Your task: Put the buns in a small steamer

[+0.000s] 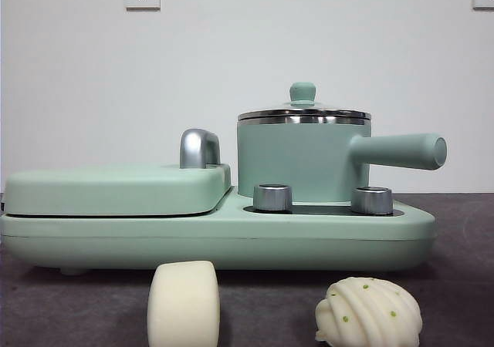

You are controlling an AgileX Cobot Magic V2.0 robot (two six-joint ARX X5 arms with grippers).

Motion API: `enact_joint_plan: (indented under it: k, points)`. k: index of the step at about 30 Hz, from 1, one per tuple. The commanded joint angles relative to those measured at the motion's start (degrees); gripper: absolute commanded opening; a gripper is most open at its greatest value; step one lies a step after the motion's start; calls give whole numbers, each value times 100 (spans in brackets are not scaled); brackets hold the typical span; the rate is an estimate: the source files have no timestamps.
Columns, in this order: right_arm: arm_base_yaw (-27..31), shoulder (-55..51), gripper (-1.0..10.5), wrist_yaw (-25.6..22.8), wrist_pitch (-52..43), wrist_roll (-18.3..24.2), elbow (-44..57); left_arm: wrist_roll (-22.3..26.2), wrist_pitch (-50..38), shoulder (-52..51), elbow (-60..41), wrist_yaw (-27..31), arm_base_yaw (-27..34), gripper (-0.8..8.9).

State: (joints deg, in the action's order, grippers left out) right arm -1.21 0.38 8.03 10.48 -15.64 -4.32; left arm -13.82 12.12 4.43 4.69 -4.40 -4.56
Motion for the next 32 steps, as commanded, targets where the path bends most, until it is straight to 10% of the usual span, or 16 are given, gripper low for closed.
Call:
enact_joint_plan:
  k: [1,9,23,32]
  points:
    - [-59,-11,11,101,0,-634,-422,-170,-105,267,446,-15,-120,16]
    - [-96,435,12,452,1152,-688,-1899,-398,42,1508,1644,-605,-505,16]
    - [-96,2306,12,2671,2844,1248,-3871,584,1300,3805,4138,-2184,-1143,16]
    - [-96,2881,12,3508,2940,1502,-4312,975,1753,4253,4690,-2874,-1561,20]
